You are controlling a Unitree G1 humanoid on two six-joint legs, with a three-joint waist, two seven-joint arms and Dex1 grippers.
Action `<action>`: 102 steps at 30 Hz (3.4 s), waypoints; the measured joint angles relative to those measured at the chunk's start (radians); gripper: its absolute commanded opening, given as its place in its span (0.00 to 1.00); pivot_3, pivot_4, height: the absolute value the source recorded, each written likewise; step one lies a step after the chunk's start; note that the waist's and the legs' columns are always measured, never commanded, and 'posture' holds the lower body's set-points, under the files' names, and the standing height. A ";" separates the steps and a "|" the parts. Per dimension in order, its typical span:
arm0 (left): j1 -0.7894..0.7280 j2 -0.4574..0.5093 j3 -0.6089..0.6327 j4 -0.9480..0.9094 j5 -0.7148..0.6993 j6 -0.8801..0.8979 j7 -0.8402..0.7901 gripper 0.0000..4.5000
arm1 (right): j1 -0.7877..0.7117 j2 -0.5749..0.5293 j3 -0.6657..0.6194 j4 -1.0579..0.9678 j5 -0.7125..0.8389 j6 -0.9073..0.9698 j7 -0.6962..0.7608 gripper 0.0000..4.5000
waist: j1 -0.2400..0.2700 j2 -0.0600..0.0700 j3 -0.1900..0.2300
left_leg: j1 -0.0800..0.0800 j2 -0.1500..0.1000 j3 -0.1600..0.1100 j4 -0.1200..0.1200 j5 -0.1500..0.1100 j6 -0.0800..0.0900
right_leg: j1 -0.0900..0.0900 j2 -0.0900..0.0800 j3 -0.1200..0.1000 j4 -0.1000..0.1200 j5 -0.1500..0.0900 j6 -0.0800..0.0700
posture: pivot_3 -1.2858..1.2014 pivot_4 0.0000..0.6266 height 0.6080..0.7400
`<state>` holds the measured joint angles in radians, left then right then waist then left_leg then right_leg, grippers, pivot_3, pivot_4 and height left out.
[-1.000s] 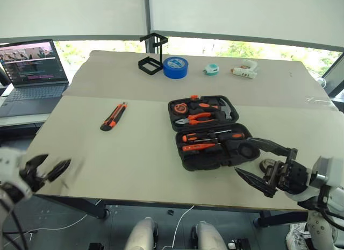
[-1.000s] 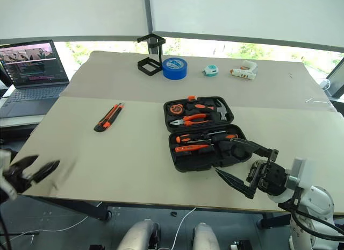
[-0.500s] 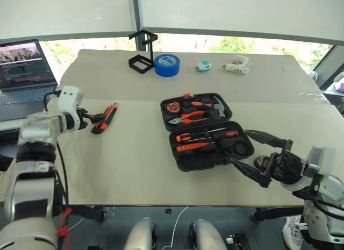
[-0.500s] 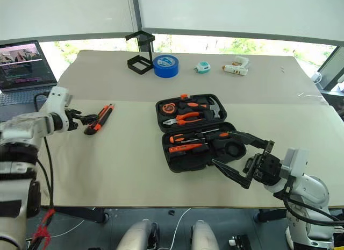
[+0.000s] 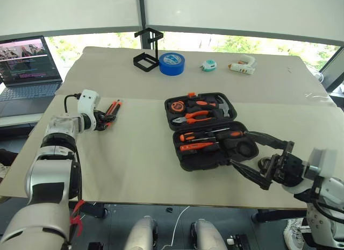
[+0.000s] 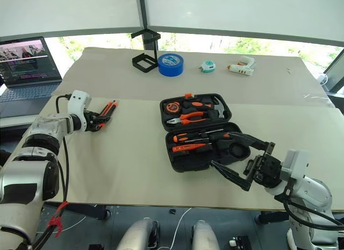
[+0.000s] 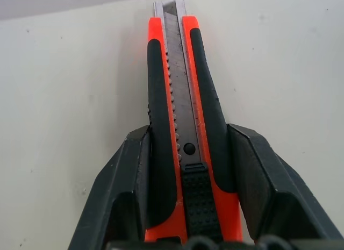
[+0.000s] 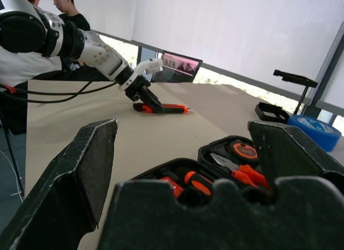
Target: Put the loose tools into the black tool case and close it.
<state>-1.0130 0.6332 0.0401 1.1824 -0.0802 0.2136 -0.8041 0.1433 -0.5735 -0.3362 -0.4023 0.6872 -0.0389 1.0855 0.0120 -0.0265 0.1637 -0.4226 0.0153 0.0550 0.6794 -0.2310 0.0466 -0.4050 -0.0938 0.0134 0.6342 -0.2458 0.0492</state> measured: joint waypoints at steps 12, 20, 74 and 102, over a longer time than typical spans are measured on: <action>0.206 -0.030 -0.269 -0.995 -0.153 0.271 -0.588 0.38 | 0.122 -0.132 -0.209 0.044 0.011 0.003 0.068 1.00 | 0.014 0.000 0.000 | -0.001 0.000 0.000 0.003 -0.001 0.003 | 0.003 -0.002 0.002 -0.002 0.001 0.002 | 0.52 0.24 1.00; 0.207 -0.282 -0.449 -1.187 -0.111 0.580 -0.299 0.38 | 0.179 -0.147 -0.250 0.070 0.012 0.015 0.095 1.00 | -0.008 0.002 -0.001 | 0.001 -0.001 -0.001 0.003 -0.001 0.003 | 0.002 0.003 0.005 0.001 0.001 0.001 | 0.52 0.24 1.00; 0.300 -0.470 -0.531 -0.984 -0.030 0.266 -0.123 0.01 | 0.216 -0.120 -0.257 -0.022 0.033 0.064 0.014 1.00 | 0.003 0.004 -0.002 | 0.002 -0.001 -0.001 0.004 -0.001 0.004 | 0.005 0.001 0.005 -0.001 0.001 0.001 | 0.52 0.24 1.00; 0.691 -0.116 -0.007 -1.084 -0.378 -0.083 -0.529 0.99 | 0.437 -0.040 -0.410 0.250 -0.168 -0.056 -0.062 1.00 | -0.004 0.008 -0.004 | 0.015 0.001 0.000 -0.003 -0.002 0.004 | 0.015 -0.005 0.003 -0.004 -0.002 -0.004 | 0.52 0.24 1.00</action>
<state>-0.3223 0.5168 0.0327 0.0983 -0.4584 0.1304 -1.3332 0.5799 -0.6140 -0.7459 -0.1527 0.5193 -0.0953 1.0239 0.0085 -0.0186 0.1595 -0.4078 0.0164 0.0550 0.6760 -0.2328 0.0505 -0.3901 -0.0990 0.0164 0.6297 -0.2482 0.0451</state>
